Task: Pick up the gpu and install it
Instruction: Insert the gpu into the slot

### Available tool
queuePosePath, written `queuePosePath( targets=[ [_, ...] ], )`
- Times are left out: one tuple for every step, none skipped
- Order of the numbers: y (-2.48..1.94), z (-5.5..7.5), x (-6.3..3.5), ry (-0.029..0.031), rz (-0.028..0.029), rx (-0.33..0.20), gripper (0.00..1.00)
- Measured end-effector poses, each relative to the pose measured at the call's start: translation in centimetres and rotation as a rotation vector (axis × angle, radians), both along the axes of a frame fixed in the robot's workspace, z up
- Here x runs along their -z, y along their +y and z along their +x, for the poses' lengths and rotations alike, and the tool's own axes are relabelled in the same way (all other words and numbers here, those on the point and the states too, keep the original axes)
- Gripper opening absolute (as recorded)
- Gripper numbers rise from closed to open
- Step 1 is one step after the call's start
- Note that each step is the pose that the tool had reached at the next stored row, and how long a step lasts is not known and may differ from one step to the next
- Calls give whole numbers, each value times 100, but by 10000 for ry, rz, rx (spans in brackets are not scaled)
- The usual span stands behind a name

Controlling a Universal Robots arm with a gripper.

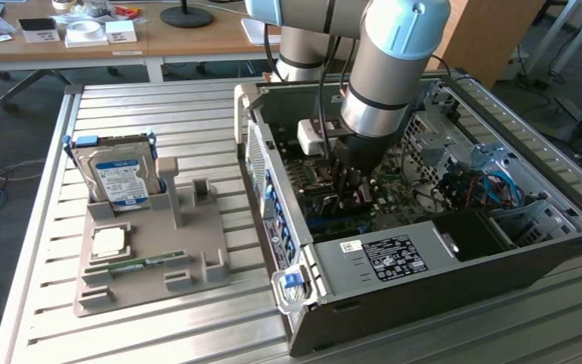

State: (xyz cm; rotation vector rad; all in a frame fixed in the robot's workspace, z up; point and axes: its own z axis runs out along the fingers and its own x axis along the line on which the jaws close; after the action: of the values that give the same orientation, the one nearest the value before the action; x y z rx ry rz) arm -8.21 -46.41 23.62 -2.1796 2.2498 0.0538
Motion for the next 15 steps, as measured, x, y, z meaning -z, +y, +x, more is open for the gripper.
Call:
queuePosePath(
  targets=[
    [0,-1,0,1,1,2,27],
    [1,-5,0,2,1,10,27],
    [1,-5,0,3,1,10,27],
    [1,-5,0,3,1,10,27],
    [1,-5,0,3,1,10,27],
    [1,-5,0,4,2,11,27],
    [2,-11,6,8,17,21,28],
    [2,-10,4,1,7,20,28],
    [1,-8,3,0,7,17,34],
    [1,-5,1,1,2,10,34],
    [1,-5,0,3,1,10,34],
    [1,-5,0,2,2,10,34],
    [1,-5,0,3,2,10,34],
    [1,-5,0,2,1,10,34],
    [1,-5,0,2,1,10,34]
  ],
)
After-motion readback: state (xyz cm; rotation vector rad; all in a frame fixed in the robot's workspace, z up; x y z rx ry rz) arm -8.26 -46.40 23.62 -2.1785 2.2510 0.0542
